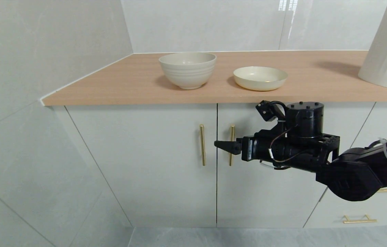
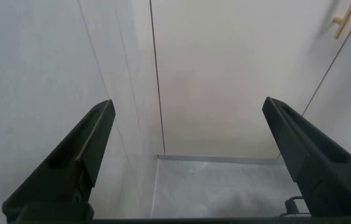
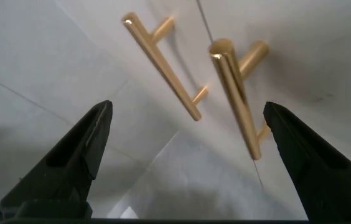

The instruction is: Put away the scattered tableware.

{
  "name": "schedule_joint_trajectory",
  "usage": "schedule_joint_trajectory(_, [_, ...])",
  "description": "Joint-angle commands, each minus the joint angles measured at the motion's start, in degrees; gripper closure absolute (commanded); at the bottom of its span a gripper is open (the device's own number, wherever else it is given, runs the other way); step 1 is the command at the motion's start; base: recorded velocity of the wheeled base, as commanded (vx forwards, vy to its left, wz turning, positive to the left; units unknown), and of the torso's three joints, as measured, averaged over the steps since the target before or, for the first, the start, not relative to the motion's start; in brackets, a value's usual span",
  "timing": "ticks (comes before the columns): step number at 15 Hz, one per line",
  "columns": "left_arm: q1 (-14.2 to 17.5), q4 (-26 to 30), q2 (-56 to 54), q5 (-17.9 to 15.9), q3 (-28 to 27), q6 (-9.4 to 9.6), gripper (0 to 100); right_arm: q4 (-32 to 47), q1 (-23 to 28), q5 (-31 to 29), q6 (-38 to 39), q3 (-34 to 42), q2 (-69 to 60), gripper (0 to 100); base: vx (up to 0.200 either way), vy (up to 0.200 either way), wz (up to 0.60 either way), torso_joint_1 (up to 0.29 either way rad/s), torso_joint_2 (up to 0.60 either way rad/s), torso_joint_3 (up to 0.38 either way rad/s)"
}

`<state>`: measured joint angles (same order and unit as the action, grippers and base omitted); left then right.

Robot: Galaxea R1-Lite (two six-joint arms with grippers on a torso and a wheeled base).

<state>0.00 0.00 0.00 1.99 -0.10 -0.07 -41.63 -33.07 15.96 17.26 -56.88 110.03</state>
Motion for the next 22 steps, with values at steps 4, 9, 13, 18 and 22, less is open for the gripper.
schedule_joint_trajectory(4, [0.00,0.00,0.00,0.03,0.01,-0.01,0,-4.42,-0.68,-0.05,1.55,-0.16,4.49,0,0.000,0.000,0.00,0.000,0.00,0.000])
schedule_joint_trajectory(9, [0.00,0.00,0.00,0.03,0.01,-0.01,0,-6.36,-1.47,-0.31,2.60,0.19,4.58,0,0.000,0.000,0.00,0.000,0.00,0.000])
schedule_joint_trajectory(13, [0.00,0.00,0.00,0.03,0.01,-0.01,0,-10.40,-3.49,-0.05,4.53,2.04,4.14,0,0.000,0.000,0.00,0.000,0.00,0.000])
schedule_joint_trajectory(18, [0.00,0.00,0.09,0.03,0.01,-0.01,0,-11.37,-4.90,0.30,4.53,4.85,1.68,0,0.000,0.000,0.00,0.000,0.00,0.000])
schedule_joint_trajectory(22, [0.00,0.00,0.00,0.03,0.01,-0.01,0,-11.37,-5.77,5.49,4.45,10.48,-3.77,0,0.000,0.000,0.00,0.000,0.00,0.000])
